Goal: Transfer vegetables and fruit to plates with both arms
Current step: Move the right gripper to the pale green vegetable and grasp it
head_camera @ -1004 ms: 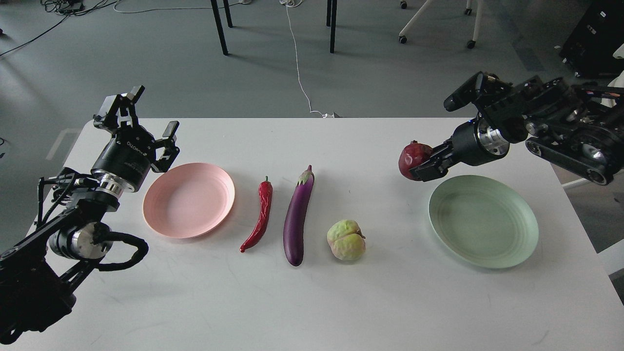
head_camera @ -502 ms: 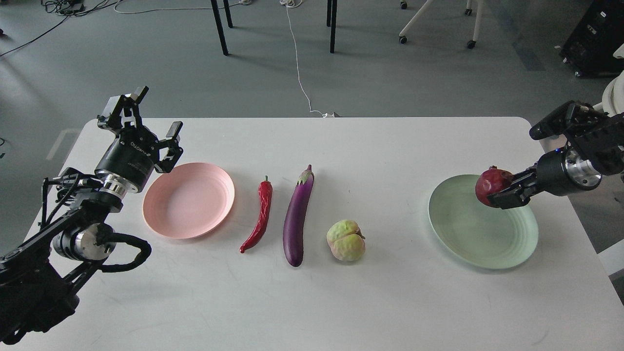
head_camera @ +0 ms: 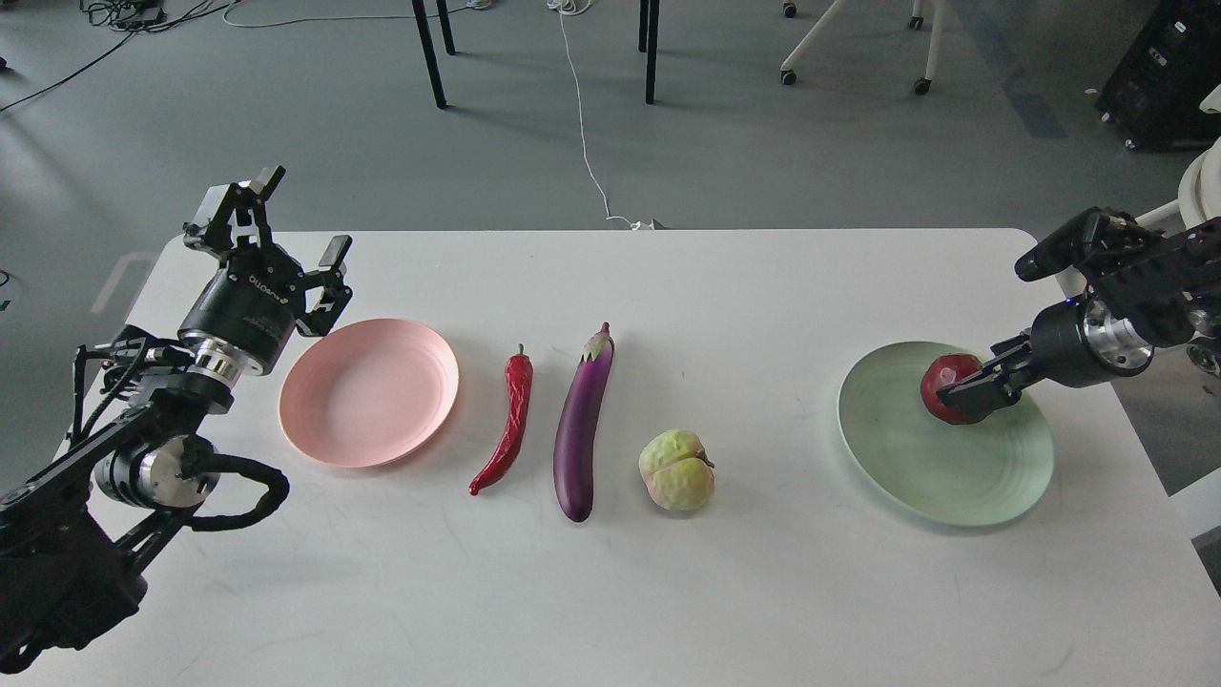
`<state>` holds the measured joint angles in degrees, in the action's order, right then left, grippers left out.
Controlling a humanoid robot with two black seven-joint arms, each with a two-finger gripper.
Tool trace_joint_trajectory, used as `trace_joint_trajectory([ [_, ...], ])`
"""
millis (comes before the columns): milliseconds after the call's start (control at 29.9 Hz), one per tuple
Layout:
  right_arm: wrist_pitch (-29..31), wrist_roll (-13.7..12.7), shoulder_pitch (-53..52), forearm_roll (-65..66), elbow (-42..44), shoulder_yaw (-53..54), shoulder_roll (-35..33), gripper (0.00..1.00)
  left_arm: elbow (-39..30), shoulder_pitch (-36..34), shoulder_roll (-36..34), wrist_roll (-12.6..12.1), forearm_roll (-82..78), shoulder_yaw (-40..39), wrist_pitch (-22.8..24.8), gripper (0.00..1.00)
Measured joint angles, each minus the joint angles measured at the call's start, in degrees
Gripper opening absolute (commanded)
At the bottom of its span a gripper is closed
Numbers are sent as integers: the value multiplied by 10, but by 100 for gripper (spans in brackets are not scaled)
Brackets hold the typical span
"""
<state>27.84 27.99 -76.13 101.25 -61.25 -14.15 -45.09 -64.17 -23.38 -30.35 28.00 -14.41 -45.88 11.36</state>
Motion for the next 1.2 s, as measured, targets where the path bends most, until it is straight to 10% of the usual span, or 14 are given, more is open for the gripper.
trace_joint_trajectory([
  [401, 2, 0, -65, -13, -145, 1, 89, 96, -3, 2, -12, 0, 3, 2, 0, 99],
  [836, 2, 0, -42, -22, -32, -7, 292, 96, -5, 29, -33, 0, 5, -9, 0, 99],
  [1204, 2, 0, -29, -21, -10, -29, 325, 96, -6, 35, -33, 0, 5, -11, 0, 99],
])
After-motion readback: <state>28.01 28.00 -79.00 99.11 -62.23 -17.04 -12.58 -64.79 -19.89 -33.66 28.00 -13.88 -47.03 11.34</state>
